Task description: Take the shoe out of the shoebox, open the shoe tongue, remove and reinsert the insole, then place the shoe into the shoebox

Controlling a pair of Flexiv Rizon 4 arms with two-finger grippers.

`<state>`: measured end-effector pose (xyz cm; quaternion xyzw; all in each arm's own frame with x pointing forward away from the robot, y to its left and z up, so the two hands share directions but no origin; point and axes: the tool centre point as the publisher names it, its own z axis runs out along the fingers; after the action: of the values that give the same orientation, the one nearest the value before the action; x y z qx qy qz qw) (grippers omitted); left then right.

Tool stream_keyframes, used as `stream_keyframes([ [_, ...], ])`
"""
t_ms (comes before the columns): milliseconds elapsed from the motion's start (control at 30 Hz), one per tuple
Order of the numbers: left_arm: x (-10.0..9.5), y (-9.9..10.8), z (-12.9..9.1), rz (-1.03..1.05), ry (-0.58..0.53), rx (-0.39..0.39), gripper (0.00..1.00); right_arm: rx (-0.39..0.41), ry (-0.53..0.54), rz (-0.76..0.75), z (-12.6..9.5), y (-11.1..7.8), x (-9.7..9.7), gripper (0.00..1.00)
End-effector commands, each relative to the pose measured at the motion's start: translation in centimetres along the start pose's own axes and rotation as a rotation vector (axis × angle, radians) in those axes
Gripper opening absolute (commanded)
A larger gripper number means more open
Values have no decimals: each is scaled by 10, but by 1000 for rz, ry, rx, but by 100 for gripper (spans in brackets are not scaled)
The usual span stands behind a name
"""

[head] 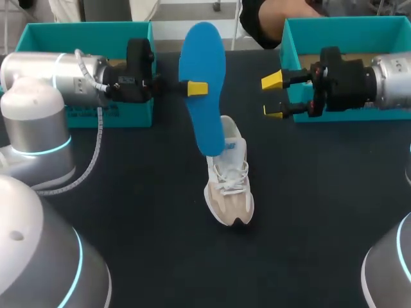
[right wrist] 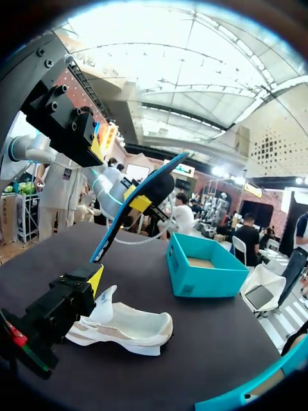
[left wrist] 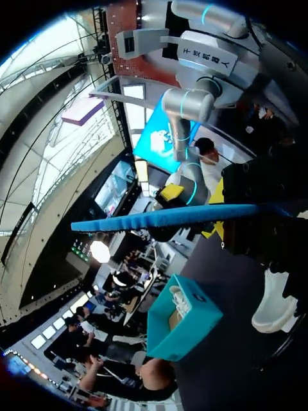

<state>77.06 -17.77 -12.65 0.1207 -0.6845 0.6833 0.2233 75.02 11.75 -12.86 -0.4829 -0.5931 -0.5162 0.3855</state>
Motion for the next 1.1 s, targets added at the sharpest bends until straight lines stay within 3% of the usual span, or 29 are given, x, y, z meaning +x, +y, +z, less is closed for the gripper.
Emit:
stream_keyframes([
  [33,2,1,2,532,-93,42,0,0,-1,0,2,1,0,100],
  [333,2,1,2,532,-93,42,0,0,-1,0,2,1,0,100],
  [533,-11,9,-3,932,-70,49,0,0,-1,0,2,1,0,100],
  [733,-15,2,-7,1148,-58,74,0,0,-1,0,2,1,0,100],
  [933,-11,3,-10,1421,-2,1,0,0,-1,0,2,1,0,100],
  [1000,-18,8,-10,1625,0,-40,0,0,-1,0,2,1,0,100],
  [1100,-27,9,-9,1767,-43,-61,0,0,-1,0,2,1,0,100],
])
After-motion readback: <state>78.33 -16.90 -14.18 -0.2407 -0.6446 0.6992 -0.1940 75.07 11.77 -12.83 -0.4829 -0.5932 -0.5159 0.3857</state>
